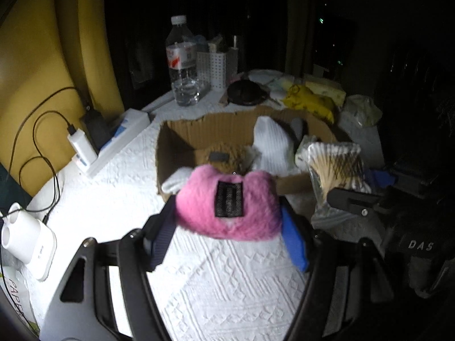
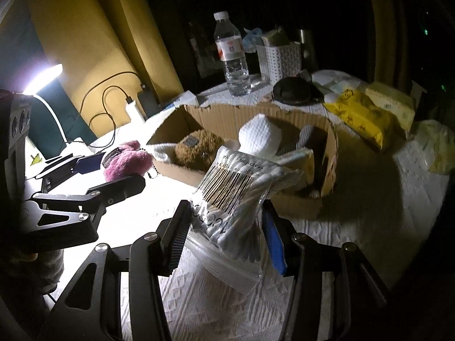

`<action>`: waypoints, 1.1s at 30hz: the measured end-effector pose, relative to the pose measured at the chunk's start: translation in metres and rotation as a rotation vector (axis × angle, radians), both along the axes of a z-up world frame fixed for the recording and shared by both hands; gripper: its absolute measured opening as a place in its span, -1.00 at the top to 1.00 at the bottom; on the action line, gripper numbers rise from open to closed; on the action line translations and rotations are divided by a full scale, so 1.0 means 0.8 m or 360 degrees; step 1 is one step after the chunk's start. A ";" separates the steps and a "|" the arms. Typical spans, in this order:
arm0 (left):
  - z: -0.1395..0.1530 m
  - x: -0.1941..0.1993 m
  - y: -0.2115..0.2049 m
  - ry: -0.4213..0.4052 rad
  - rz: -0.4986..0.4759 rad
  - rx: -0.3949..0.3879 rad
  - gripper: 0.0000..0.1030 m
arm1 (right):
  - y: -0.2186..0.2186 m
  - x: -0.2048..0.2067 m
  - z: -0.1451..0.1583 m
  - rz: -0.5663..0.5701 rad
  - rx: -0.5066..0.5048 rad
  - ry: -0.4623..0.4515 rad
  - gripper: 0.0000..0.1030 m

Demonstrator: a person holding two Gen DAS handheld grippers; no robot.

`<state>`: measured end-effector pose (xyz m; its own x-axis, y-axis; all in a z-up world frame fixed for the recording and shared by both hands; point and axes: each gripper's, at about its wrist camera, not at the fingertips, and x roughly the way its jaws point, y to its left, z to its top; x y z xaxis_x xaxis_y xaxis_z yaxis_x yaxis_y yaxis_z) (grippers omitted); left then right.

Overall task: Organize soft objects
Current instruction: 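Carry the pink plush and swab bag over the box with both grippers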

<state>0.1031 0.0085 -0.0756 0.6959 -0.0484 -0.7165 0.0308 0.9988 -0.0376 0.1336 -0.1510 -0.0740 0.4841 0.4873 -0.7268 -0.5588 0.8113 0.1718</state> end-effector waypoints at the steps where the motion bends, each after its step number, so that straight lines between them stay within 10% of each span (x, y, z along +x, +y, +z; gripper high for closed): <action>1: 0.002 0.003 0.001 -0.0008 -0.0001 0.0001 -0.33 | 0.001 0.002 0.002 0.0003 -0.0001 -0.0006 -0.02; 33: -0.006 0.111 0.054 -0.0074 0.0066 -0.0064 -0.33 | 0.058 0.102 0.000 0.0091 0.0021 -0.0036 -0.02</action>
<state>0.1922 0.0514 -0.0804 0.7302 -0.0467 -0.6816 -0.0080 0.9970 -0.0770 0.2149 -0.1048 -0.0744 0.4713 0.5240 -0.7094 -0.6080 0.7757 0.1691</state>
